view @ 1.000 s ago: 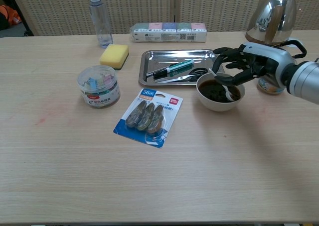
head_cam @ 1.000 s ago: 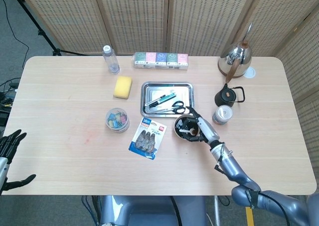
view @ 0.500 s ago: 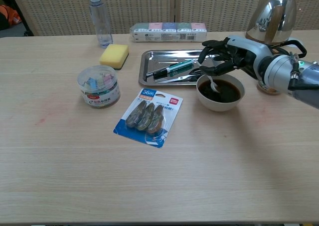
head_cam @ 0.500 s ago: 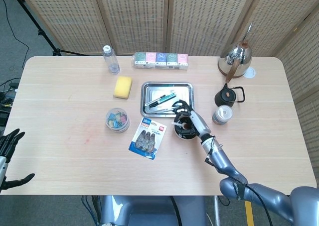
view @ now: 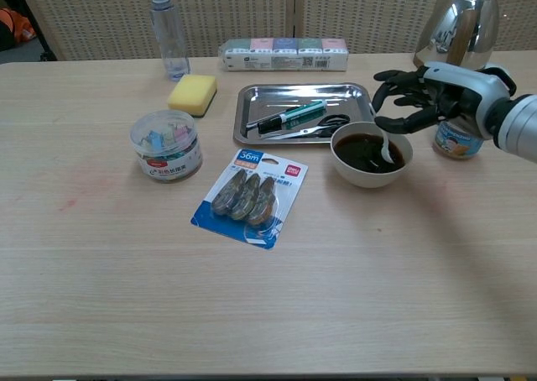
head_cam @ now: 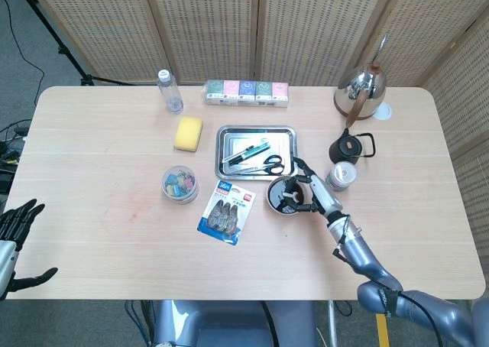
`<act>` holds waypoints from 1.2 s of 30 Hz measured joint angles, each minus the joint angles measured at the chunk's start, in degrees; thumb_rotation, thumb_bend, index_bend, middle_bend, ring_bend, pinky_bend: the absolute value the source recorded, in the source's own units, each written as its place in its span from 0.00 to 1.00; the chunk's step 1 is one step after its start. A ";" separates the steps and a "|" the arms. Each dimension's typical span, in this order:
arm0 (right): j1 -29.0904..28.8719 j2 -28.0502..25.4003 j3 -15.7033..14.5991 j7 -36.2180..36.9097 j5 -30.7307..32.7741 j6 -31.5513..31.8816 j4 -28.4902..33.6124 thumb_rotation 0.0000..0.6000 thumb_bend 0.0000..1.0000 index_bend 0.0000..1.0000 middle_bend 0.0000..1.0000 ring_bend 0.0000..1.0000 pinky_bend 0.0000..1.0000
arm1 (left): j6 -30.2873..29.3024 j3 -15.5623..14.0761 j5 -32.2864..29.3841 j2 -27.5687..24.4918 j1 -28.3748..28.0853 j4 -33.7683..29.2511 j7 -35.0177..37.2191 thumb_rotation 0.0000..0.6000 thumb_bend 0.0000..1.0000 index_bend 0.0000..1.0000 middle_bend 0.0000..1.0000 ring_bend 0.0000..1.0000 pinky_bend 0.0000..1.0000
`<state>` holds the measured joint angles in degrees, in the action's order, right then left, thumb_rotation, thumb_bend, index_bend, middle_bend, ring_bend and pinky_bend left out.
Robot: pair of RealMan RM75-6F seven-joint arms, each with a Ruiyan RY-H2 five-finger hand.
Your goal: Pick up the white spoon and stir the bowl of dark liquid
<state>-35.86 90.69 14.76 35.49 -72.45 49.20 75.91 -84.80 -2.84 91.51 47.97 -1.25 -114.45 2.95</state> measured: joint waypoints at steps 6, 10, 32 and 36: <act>-0.11 0.69 -0.57 0.70 -0.79 -0.12 0.41 1.00 0.54 0.65 0.00 0.00 0.00 | -0.11 -0.04 0.06 0.00 0.03 0.00 0.02 1.00 0.07 0.00 0.00 0.00 0.00; -1.04 2.48 0.08 0.75 -0.28 -0.53 -0.65 1.00 0.54 0.65 0.00 0.00 0.00 | -0.22 -0.03 -0.02 -0.08 0.08 0.09 0.38 1.00 0.07 0.00 0.00 0.00 0.00; -0.75 0.84 0.11 -0.63 -0.08 -0.76 -1.68 1.00 0.00 0.17 0.00 0.00 0.00 | -0.18 -0.19 0.40 -0.22 0.03 0.16 0.56 1.00 0.07 0.00 0.00 0.00 0.00; -0.75 -0.52 -0.08 -2.09 -1.11 -0.05 0.48 1.00 0.00 0.11 0.00 0.00 0.00 | -0.15 -0.31 0.70 -0.11 0.03 0.07 0.28 1.00 0.07 0.00 0.00 0.00 0.00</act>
<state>-36.60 90.17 14.68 33.40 -73.56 49.16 76.39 -84.95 -3.15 92.20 47.85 -1.22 -114.38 3.22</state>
